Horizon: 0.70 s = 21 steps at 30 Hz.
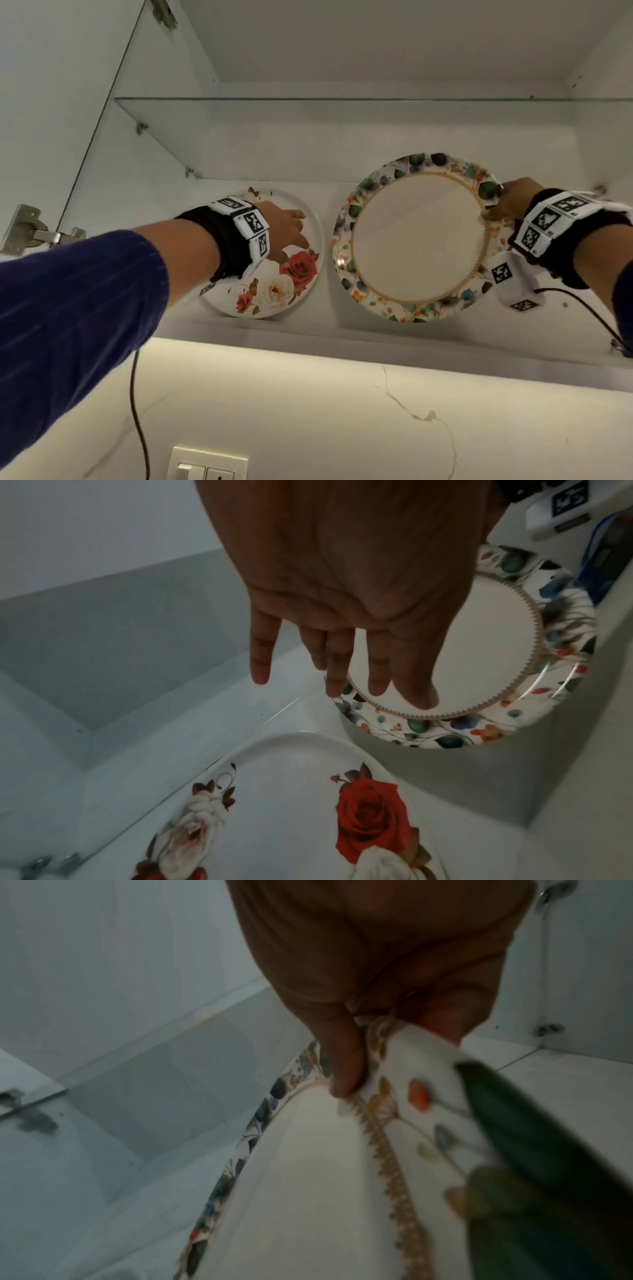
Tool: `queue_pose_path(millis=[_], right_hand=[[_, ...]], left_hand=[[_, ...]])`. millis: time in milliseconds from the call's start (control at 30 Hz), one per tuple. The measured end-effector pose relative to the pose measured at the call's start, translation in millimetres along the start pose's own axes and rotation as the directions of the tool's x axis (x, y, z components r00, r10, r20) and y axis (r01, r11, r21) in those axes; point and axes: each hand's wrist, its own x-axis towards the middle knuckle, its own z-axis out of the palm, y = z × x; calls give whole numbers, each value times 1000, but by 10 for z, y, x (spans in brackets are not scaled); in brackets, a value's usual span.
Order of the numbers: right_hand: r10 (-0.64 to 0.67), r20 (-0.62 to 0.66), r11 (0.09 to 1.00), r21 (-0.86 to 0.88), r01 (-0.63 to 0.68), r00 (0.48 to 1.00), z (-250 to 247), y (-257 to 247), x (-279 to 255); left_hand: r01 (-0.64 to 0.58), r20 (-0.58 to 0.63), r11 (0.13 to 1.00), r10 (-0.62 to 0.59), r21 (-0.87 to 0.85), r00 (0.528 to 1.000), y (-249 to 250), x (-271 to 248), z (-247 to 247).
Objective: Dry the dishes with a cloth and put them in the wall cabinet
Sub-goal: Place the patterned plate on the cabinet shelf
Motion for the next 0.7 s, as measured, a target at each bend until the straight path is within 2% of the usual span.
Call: queue_pose_path(millis=[200,400,567,700], right_hand=[[-71,-28,997,30,71,997,297,97,373],[-64,-51,994,80,68,997,532,318,558],[-69,-19,996,53,70,997,850,406,586],[-75,-32,997,31,76,997,930,419,583]], left_hand=[[49,41,999,-48,-15,998,67,535,83],[104,120,987,-90,-119,989,277,982,302],[82,143,984,-59,-161,988,412,1121,363],[57,197,993,-36,-100,980,505,1235,464]])
